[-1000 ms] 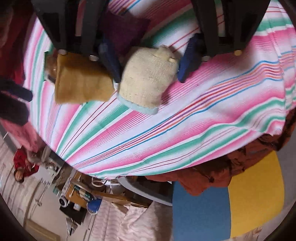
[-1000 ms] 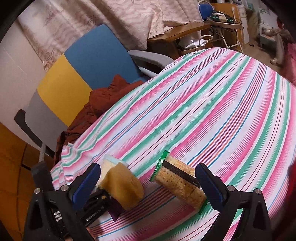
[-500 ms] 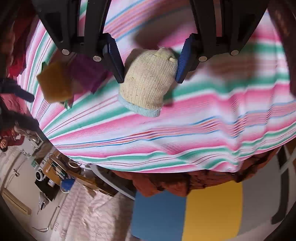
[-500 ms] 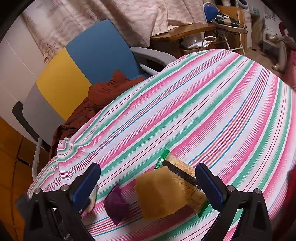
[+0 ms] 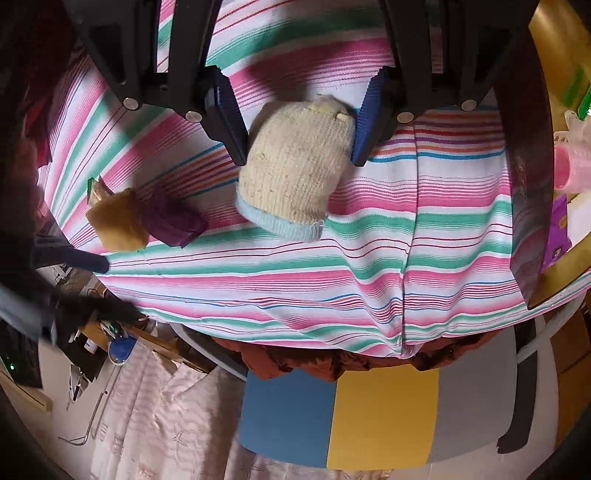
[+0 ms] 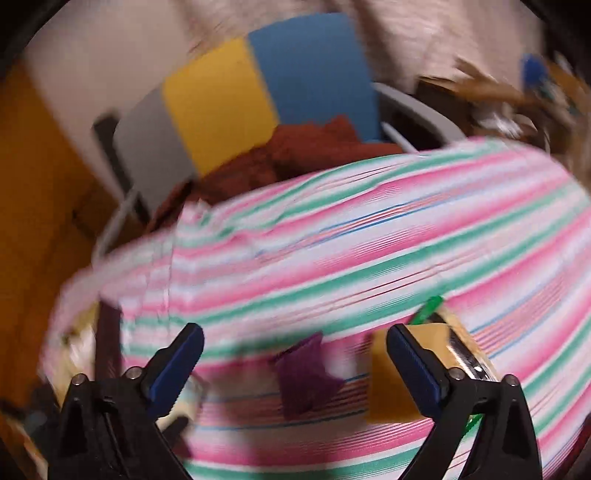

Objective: Organize objects
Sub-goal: 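Grasp the purple snack packet with the right tool while the left tool holds the cream ball, then carry the cream ball and purple packet over the gold tray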

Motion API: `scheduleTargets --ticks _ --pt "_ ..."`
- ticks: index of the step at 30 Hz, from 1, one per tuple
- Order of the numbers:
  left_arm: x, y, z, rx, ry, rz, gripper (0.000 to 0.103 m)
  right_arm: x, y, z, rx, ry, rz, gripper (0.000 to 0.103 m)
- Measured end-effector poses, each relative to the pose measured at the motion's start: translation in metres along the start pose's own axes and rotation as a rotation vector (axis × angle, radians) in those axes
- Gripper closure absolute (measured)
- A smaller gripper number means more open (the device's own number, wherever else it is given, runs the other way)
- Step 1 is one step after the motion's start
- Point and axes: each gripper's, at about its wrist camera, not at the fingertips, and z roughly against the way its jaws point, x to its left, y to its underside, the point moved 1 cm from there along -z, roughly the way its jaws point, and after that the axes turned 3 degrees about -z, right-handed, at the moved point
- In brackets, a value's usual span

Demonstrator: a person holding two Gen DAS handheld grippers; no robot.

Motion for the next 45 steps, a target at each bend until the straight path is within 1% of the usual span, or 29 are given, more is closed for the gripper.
scheduleTargets --ticks 2,4,7,8,10,13,15,16,17,23,35,45 --pt "0.001 -0.001 -0.003 0.006 0.010 0.005 0.046 0.014 0.009 -0.015 0.059 0.042 0.090 0.015" --pt "0.005 -0.001 -0.007 0.013 0.029 0.023 0.045 0.020 0.015 -0.027 0.105 0.073 0.141 0.019" --pt "0.006 -0.001 -0.009 0.010 0.039 0.019 0.045 0.026 0.023 -0.044 0.155 0.135 0.218 0.025" --pt "0.005 0.000 -0.010 0.010 0.036 0.010 0.045 0.027 0.026 -0.048 0.168 0.151 0.240 0.028" --pt "0.002 0.001 -0.011 0.004 0.028 -0.002 0.045 0.025 0.029 -0.053 0.188 0.182 0.260 0.032" --pt "0.000 0.002 -0.013 0.005 0.014 -0.021 0.045 0.020 0.032 -0.059 0.215 0.222 0.267 0.041" --pt "-0.001 0.003 -0.014 0.004 0.004 -0.029 0.045 0.020 0.033 -0.063 0.222 0.232 0.273 0.055" --pt "-0.001 0.003 -0.015 0.003 0.002 -0.032 0.045 0.020 0.033 -0.062 0.223 0.232 0.278 0.056" --pt "-0.001 0.003 -0.015 0.002 0.000 -0.033 0.045 0.020 0.034 -0.063 0.225 0.231 0.284 0.060" --pt "0.000 0.004 -0.015 -0.011 0.001 -0.036 0.045 0.024 0.039 -0.068 0.247 0.232 0.306 0.063" --pt "-0.007 0.007 -0.013 -0.031 -0.053 -0.072 0.046 0.042 0.048 -0.065 0.261 0.157 0.350 0.063" --pt "-0.008 0.011 -0.003 -0.030 -0.078 -0.066 0.047 0.043 0.049 -0.065 0.260 0.147 0.365 0.063"
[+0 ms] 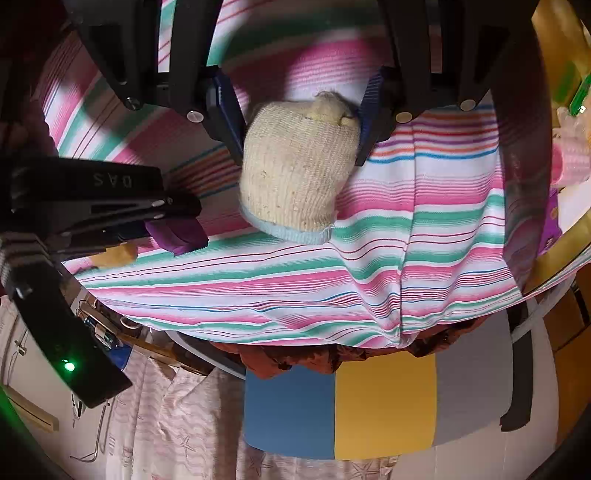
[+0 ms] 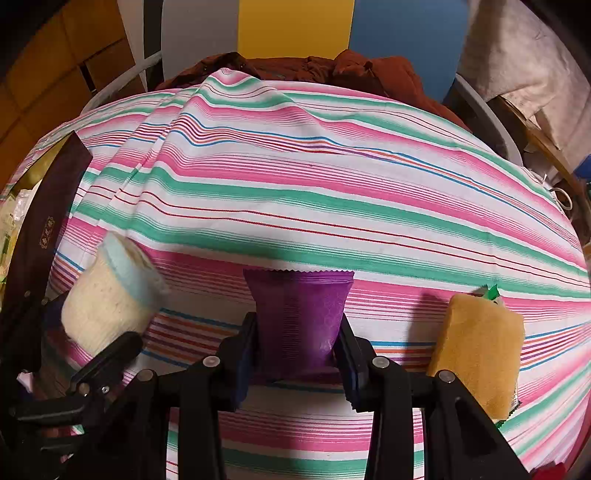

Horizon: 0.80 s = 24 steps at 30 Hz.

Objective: Organize objects
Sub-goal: 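Carry the cream ball and purple packet over the gold tray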

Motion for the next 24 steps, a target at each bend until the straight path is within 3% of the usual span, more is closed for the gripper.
scheduleTargets --ticks 6,14,24 --pt "-0.005 0.006 0.017 -0.001 0.018 0.000 0.047 0.008 0.004 0.004 -0.005 -0.013 0.024 0.063" --pt "-0.008 0.003 0.058 -0.068 0.022 -0.025 0.047 0.020 0.007 0.007 -0.010 -0.038 0.059 0.063" --pt "0.030 0.005 0.117 -0.143 -0.002 0.055 0.047 0.029 0.008 0.009 -0.018 -0.050 0.071 0.063"
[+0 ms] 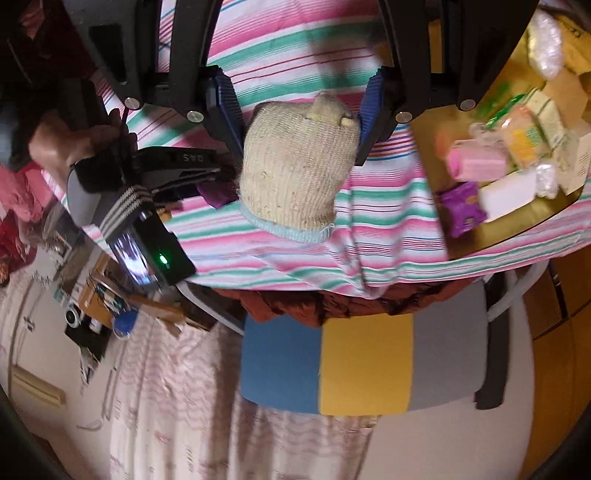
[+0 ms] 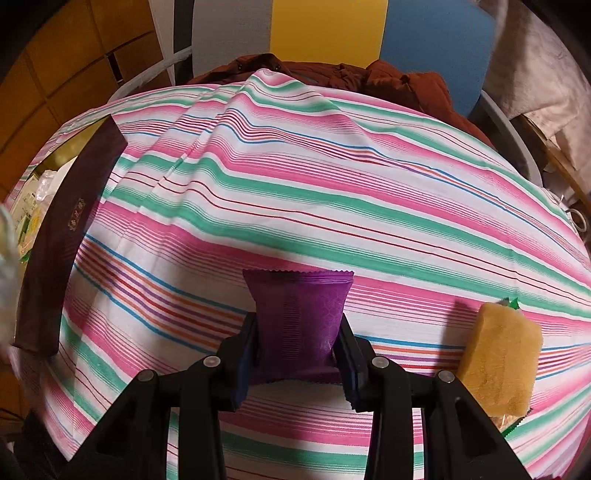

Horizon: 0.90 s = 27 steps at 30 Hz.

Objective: Organize objects
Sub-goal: 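Carry the cream ball and purple packet over the gold tray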

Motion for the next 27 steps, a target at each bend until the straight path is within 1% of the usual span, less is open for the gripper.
scheduleTargets --ticks 4,9,11,15,18,20,25,27 --pt "0.035 0.005 0.022 -0.022 -0.042 0.068 0.047 0.000 -0.001 0.003 -0.017 0.003 -0.015 0.063" --pt "0.092 0.024 0.046 -0.028 -0.143 0.177 0.047 -0.008 -0.005 0.015 -0.063 0.009 -0.063 0.063" --pt "0.112 0.032 0.052 -0.022 -0.191 0.206 0.047 -0.010 -0.006 0.019 -0.073 -0.011 -0.081 0.063" --pt "0.144 0.051 0.060 0.002 -0.239 0.265 0.047 0.005 -0.010 0.036 -0.114 -0.069 -0.075 0.063" --pt "0.156 0.063 0.063 0.012 -0.247 0.298 0.047 0.033 -0.008 0.050 -0.139 -0.120 -0.045 0.063" --pt "0.161 0.067 0.062 0.018 -0.237 0.319 0.047 0.057 -0.008 0.059 -0.155 -0.166 -0.016 0.063" --pt "0.159 0.066 0.060 -0.002 -0.199 0.324 0.047 0.121 -0.007 0.086 -0.208 -0.297 0.051 0.063" --pt "0.161 0.066 0.057 0.004 -0.193 0.333 0.047 0.141 -0.008 0.089 -0.219 -0.334 0.066 0.063"
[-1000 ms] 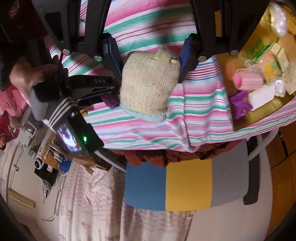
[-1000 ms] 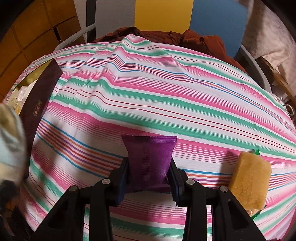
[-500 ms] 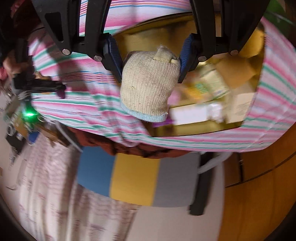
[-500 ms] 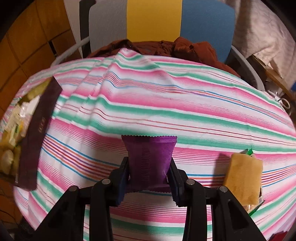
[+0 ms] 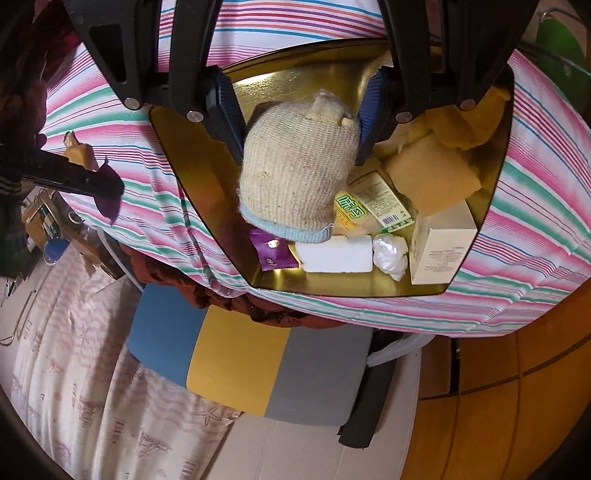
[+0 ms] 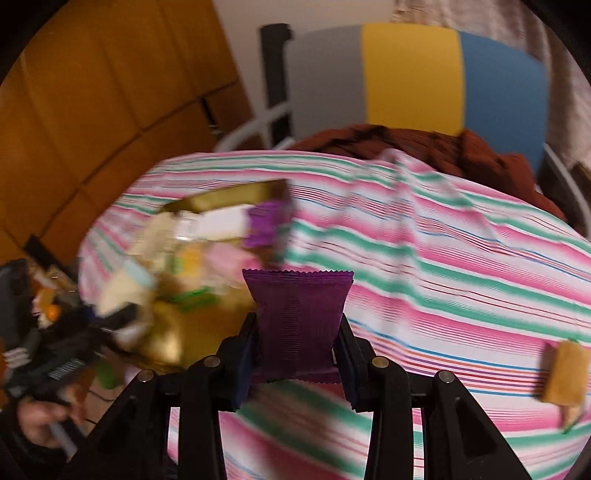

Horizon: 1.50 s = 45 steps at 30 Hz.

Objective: Organize objects
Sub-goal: 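Carry the cream ball and purple packet over the gold tray, then open both tools to drop the cream ball and purple packet into the tray, then move both tools back toward the sponge and cracker stick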

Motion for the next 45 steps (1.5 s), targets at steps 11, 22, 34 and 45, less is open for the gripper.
scheduleTargets --ticks 11,22,34,45 --pt "0.008 0.002 -0.013 0.035 0.004 0.041 0.046 0.056 0.009 -0.034 0.042 -0.066 0.042 0.058" --pt "0.010 0.001 -0.007 0.019 -0.021 0.044 0.046 0.057 0.021 -0.042 0.074 -0.065 0.018 0.044" --pt "0.002 -0.002 0.009 -0.015 -0.084 -0.008 0.046 0.063 0.022 -0.021 0.010 0.003 0.037 0.027" --pt "-0.013 -0.001 0.019 -0.034 -0.085 -0.069 0.046 0.062 0.023 -0.003 -0.026 0.076 0.058 0.017"
